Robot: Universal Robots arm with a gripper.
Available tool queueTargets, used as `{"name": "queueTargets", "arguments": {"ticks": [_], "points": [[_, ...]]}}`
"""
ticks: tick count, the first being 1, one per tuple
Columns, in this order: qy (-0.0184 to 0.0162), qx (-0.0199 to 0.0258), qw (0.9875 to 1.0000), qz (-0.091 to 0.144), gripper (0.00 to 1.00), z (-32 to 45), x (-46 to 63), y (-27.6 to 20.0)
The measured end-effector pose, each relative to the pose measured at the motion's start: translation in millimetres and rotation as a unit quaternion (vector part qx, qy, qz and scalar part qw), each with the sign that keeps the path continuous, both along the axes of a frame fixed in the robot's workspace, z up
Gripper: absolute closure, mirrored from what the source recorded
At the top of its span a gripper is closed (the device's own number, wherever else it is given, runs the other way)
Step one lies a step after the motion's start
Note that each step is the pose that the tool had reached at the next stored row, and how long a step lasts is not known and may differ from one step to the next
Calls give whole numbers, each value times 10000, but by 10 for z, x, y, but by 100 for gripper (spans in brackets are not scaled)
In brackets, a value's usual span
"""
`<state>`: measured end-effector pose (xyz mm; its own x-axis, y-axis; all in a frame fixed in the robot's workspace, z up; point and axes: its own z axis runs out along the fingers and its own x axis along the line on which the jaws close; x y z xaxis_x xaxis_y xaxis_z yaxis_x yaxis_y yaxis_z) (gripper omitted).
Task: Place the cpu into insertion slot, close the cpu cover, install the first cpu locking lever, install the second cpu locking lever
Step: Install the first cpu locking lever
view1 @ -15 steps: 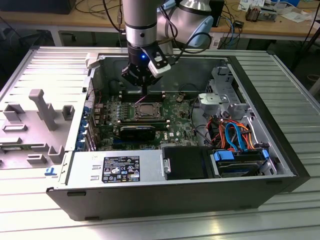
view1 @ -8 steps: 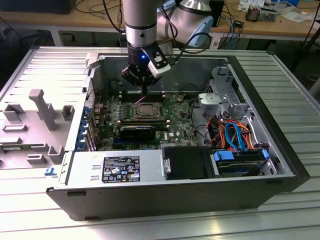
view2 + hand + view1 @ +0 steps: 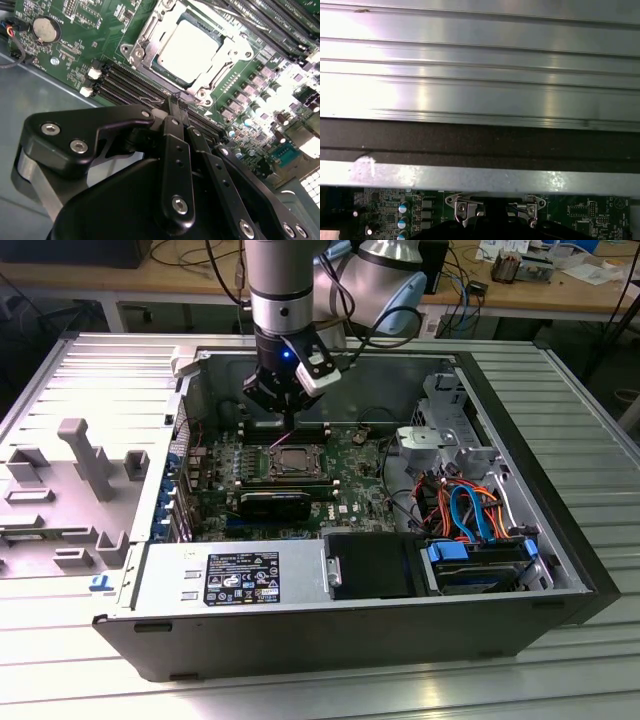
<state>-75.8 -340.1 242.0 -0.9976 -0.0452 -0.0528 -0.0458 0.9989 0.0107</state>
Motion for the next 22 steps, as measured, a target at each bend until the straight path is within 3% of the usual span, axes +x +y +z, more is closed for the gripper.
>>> {"name": "queueTargets", "arguments": {"ticks": [11,22], "points": [[-1,1,10000,-15,89,-63,2,44],[-1,0,10000,-17,89,-86,76,57]]}}
